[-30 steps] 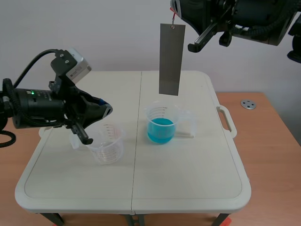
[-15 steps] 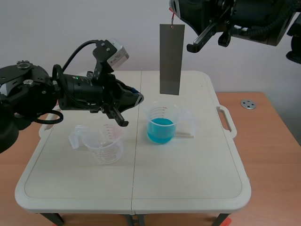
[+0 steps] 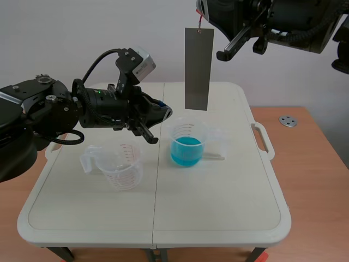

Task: Hold the metal plate by the orange handle, dip it into the blue solution, take it out and point at it, then put the plate back in the beaker on the left.
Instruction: 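Point at the plate with the left hand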

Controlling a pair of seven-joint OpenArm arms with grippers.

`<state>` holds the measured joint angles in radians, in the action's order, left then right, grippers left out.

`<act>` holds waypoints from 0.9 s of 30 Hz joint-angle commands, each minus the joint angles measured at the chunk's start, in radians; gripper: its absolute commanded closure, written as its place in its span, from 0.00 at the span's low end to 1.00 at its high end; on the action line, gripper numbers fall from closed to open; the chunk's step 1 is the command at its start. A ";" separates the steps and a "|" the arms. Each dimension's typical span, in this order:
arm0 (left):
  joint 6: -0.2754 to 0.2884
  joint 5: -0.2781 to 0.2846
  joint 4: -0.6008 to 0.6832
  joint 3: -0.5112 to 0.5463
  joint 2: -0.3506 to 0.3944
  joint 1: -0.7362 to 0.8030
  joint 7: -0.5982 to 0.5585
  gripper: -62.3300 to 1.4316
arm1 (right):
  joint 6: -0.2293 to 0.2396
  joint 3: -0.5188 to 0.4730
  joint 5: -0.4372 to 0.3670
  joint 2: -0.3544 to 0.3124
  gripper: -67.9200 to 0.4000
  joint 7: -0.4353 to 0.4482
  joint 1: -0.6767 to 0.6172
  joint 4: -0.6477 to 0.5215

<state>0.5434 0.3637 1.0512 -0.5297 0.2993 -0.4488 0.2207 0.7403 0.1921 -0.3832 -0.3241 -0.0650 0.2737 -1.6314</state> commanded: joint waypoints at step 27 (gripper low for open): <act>-0.062 0.021 0.177 0.205 0.230 0.193 -0.136 0.95 | 0.005 0.000 -0.013 -0.002 0.98 0.019 0.026 -0.009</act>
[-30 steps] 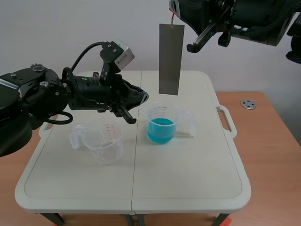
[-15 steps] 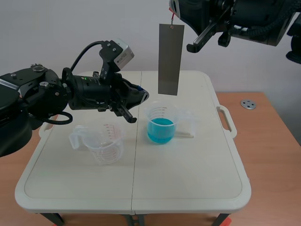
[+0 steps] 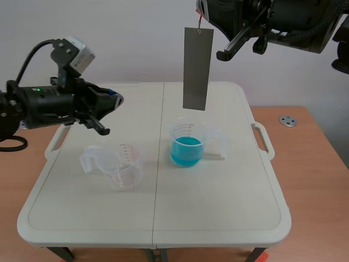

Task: Hold the metal plate by the orange handle, dip it into the blue solution, take it out and point at it, then put the plate back in the beaker on the left.
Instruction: 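Point at the plate with the left hand, then lower the plate into the blue solution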

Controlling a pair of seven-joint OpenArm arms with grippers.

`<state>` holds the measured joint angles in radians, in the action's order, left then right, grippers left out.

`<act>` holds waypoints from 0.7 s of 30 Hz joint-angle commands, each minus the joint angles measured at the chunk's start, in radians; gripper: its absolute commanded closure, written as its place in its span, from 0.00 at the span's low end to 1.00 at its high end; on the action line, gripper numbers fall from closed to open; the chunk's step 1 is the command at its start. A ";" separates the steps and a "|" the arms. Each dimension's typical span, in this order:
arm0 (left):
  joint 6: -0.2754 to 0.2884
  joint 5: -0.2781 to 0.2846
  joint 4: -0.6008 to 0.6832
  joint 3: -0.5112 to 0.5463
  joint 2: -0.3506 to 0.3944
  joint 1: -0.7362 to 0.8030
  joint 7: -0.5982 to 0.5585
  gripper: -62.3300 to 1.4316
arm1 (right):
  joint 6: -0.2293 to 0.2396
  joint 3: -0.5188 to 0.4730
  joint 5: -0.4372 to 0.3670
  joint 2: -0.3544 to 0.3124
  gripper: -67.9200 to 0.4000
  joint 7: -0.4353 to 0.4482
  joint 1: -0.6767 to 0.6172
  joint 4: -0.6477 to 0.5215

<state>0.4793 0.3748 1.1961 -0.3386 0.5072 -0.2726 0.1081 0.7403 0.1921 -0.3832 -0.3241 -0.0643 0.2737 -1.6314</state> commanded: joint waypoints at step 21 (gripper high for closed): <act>-0.156 0.032 0.250 0.510 0.283 0.966 -0.207 0.95 | 0.005 0.052 0.101 0.035 0.98 0.128 0.026 0.177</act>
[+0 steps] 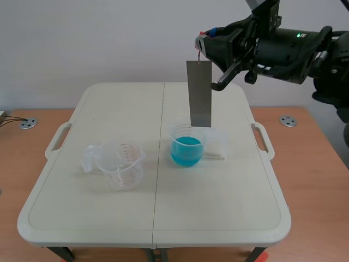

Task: Hold the metal plate by the orange handle, dip it into the blue solution, take it out and point at it, then put the plate back in the beaker on the left.
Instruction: 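Lower the plate into the blue solution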

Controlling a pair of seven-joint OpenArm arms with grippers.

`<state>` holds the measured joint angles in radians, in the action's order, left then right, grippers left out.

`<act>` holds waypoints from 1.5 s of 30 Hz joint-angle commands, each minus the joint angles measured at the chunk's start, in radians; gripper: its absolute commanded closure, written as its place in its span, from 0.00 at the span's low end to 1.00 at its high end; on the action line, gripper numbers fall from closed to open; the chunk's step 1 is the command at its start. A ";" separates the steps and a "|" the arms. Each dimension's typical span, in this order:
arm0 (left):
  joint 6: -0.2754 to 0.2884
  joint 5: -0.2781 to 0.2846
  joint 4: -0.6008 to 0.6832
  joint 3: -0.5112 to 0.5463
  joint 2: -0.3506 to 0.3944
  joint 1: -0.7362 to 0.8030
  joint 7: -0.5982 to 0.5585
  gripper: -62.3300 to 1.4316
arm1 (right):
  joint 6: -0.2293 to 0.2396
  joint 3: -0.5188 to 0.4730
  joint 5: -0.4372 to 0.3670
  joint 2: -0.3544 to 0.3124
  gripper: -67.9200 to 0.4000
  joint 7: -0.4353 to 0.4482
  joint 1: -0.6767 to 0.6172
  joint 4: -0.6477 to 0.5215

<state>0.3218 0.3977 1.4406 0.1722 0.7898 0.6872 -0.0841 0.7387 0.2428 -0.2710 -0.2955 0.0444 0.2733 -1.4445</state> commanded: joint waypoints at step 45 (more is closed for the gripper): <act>0.005 -0.001 0.005 0.018 -0.203 0.420 -0.002 0.95 | 0.007 0.049 0.241 0.041 0.98 0.348 0.026 0.377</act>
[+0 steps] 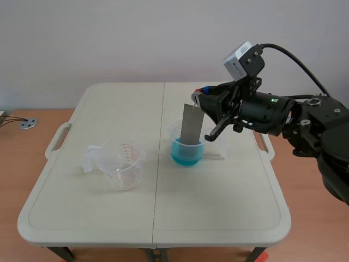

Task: Hold the metal plate by the orange handle, dip it into the blue solution, take it out and point at it, then put the plate back in the beaker on the left.
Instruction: 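Lower the plate into the blue solution, then hold the plate still in the solution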

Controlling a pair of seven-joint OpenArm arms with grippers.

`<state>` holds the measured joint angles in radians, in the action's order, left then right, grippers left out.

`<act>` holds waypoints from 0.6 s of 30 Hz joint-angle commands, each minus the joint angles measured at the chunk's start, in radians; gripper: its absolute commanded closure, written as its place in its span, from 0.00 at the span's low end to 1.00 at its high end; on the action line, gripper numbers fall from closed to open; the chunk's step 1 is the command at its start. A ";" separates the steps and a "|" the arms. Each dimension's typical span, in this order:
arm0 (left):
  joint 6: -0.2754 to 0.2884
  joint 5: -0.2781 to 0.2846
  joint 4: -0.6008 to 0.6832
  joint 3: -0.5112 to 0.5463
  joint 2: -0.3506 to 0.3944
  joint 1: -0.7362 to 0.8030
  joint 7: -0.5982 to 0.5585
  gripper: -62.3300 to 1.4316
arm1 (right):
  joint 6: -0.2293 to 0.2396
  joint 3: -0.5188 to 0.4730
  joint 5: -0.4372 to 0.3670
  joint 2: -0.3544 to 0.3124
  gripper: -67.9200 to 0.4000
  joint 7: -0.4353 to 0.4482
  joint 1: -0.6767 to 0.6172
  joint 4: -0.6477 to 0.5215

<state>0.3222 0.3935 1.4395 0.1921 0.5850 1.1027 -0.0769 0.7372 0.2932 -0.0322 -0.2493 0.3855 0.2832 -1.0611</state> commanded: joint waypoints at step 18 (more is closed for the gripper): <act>0.005 0.006 0.006 -0.003 0.002 0.002 -0.016 0.95 | 0.008 -0.002 0.003 -0.005 0.97 0.000 0.015 -0.006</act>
<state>0.3222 0.3939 1.4395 0.1921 0.5850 1.1023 -0.0807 0.7372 0.2932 -0.0292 -0.2493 0.3878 0.2829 -1.0611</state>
